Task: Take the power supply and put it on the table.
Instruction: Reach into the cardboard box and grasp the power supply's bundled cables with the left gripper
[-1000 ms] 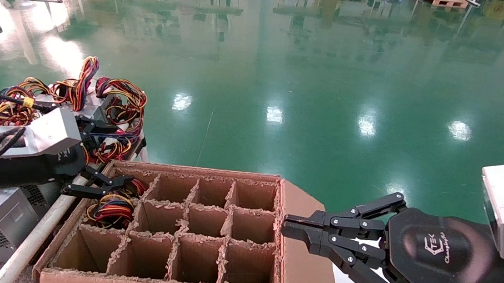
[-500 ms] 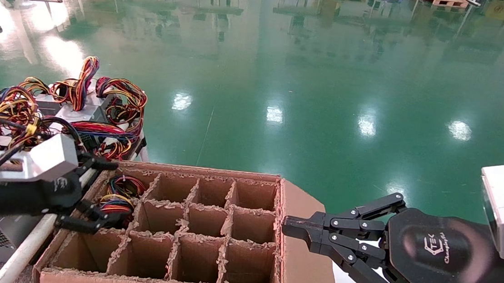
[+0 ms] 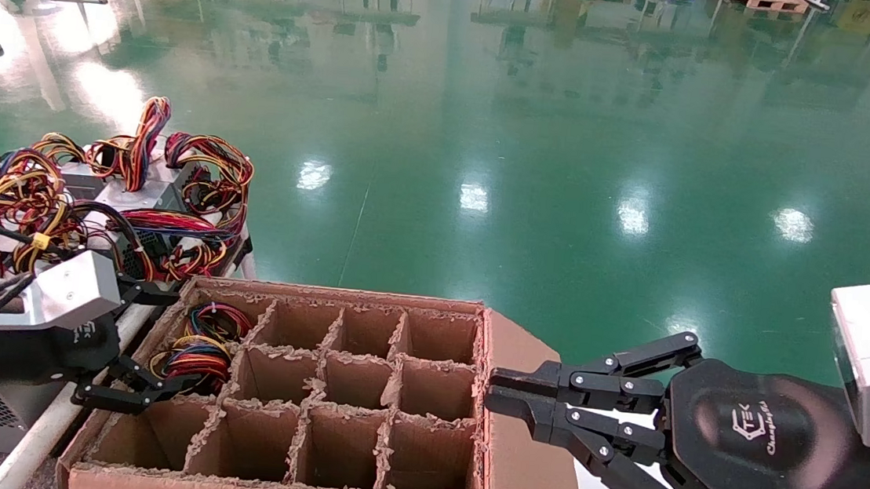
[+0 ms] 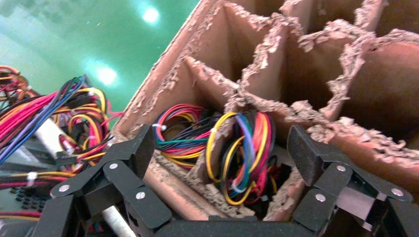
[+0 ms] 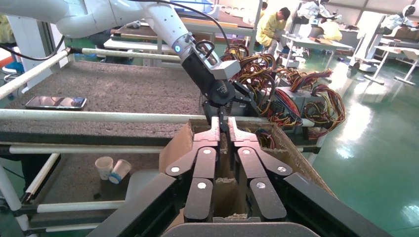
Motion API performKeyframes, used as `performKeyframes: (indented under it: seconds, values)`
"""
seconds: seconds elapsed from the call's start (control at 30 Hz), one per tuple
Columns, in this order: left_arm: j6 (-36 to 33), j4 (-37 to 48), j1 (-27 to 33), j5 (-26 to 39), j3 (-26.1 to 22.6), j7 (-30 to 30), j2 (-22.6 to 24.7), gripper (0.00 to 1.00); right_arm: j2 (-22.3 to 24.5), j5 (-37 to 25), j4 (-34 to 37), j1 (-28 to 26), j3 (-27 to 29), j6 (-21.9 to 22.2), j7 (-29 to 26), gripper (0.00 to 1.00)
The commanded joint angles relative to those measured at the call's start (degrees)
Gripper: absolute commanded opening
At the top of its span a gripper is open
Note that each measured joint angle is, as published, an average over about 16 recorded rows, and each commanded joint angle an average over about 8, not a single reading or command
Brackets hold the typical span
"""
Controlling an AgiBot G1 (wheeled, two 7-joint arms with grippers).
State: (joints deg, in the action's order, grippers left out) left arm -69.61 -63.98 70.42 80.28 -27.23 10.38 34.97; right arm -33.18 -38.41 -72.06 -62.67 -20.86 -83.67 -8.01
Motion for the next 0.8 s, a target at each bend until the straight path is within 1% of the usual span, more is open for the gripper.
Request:
performKeyframes:
  seconds: [0.03,0.5,0.8]
  values:
    - [0.66,-0.34,-0.23,0.43,-0.01,0.14,-0.10,0.00,0.00,0.00,0.00,0.00,0.00,0.00,0.00,1.00]
    - [2.93,-3.28,-2.34,2.19,-0.55,1.97,-0.54,0.00,0.00,0.00,0.00,0.00,-0.01,0.00,0.00,1.00]
    - [3.84,-4.06,-3.94,1.97,-0.55,2.28,-0.65,0.00,0.00,0.01,0.00,0.00,-0.01,0.00,0.01,1.00]
